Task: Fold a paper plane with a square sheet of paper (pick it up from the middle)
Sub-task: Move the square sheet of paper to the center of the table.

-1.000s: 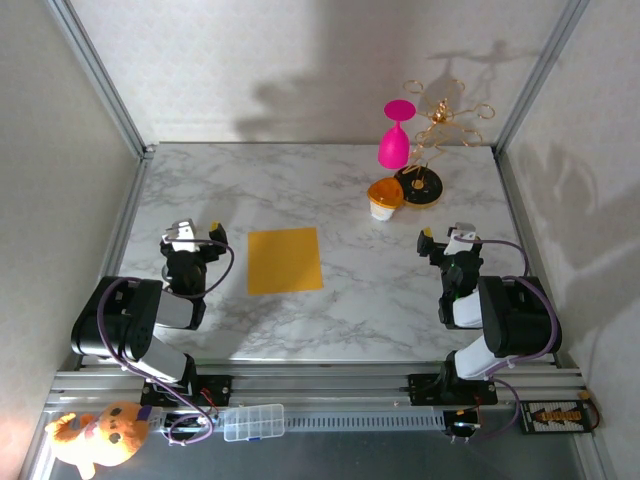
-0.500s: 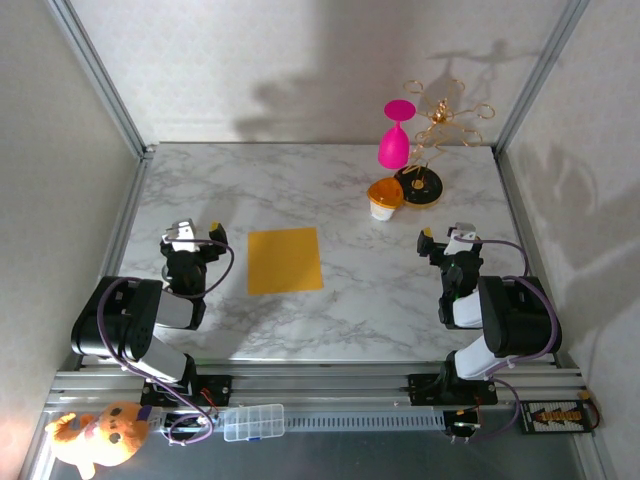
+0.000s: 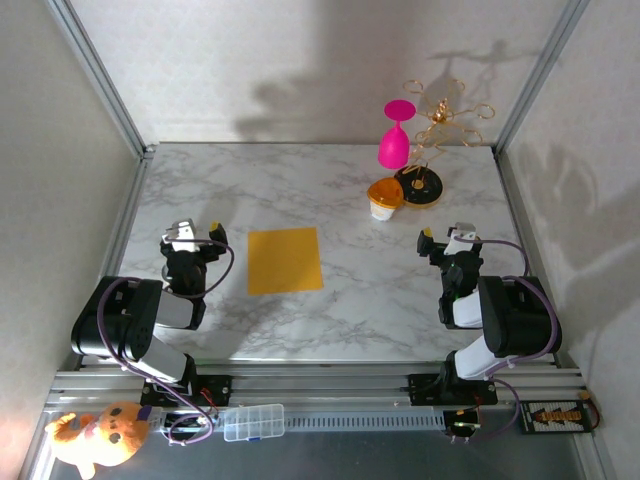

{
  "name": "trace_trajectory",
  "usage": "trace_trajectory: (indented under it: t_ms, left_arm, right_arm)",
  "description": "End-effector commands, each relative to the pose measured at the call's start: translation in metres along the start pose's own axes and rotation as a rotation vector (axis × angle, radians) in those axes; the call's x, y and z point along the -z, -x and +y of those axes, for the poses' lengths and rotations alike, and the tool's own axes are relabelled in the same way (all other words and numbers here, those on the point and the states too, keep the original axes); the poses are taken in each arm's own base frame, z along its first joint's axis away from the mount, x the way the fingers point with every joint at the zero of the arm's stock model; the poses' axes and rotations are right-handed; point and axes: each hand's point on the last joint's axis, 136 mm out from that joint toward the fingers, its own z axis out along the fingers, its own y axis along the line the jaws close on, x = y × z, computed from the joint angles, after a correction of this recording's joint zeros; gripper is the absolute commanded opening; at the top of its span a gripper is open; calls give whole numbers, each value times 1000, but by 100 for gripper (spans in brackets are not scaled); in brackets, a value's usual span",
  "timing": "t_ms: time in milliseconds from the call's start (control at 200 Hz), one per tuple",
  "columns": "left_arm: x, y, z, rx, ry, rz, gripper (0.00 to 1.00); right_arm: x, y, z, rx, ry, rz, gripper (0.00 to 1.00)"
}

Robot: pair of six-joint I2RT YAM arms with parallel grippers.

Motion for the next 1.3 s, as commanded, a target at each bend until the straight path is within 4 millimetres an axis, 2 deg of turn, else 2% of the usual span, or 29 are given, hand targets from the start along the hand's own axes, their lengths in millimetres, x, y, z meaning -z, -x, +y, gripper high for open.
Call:
trace_trajectory:
  t_ms: [0, 90, 230, 356, 386, 401, 511, 636, 766, 921, 976, 1112, 1142, 1162, 1267, 1292]
  left_arm:
    - [-3, 3, -3, -12, 1, -11, 99]
    - [-2, 4, -4, -12, -1, -14, 99]
    - [5, 23, -1, -5, 29, -43, 99]
    - [8, 46, -2, 22, 65, -32, 99]
    - [9, 52, -3, 37, 69, -29, 99]
    - [9, 55, -4, 46, 70, -29, 99]
    - [11, 72, -12, 128, 74, -2, 99]
    - [11, 76, -28, 236, 56, 93, 99]
    - [9, 72, -48, 318, -6, 208, 99]
    - [10, 74, -75, 432, -140, 247, 99]
    - [8, 77, -82, 447, -175, 242, 99]
    - [2, 71, -87, 439, -180, 272, 99]
    - [0, 69, -87, 437, -175, 279, 99]
    - [-1, 68, -88, 435, -174, 285, 99]
    - [-4, 66, -89, 431, -167, 294, 99]
    - [-3, 58, -87, 424, -155, 320, 99]
  right_arm:
    - [-2, 12, -3, -11, -14, -48, 99]
    - [1, 17, -4, -13, -19, -65, 99]
    - [9, 33, -3, -6, -24, -80, 99]
    - [12, 47, 7, -5, -11, -61, 99]
    - [14, 45, 10, -24, -8, -37, 99]
    - [10, 59, 12, -40, -3, -58, 99]
    - [4, 68, 31, -186, 45, 42, 99]
    - [-5, 63, 68, -309, 128, 227, 99]
    - [1, 55, 119, -391, 233, 348, 99]
    - [18, 37, 193, -436, 357, 483, 97]
    - [24, 29, 222, -428, 393, 523, 93]
    - [34, 9, 289, -421, 480, 614, 89]
    - [29, 4, 296, -429, 473, 636, 88]
    - [36, 0, 311, -422, 502, 660, 87]
    - [35, -23, 346, -437, 540, 755, 79]
    - [34, -28, 352, -441, 540, 774, 78]
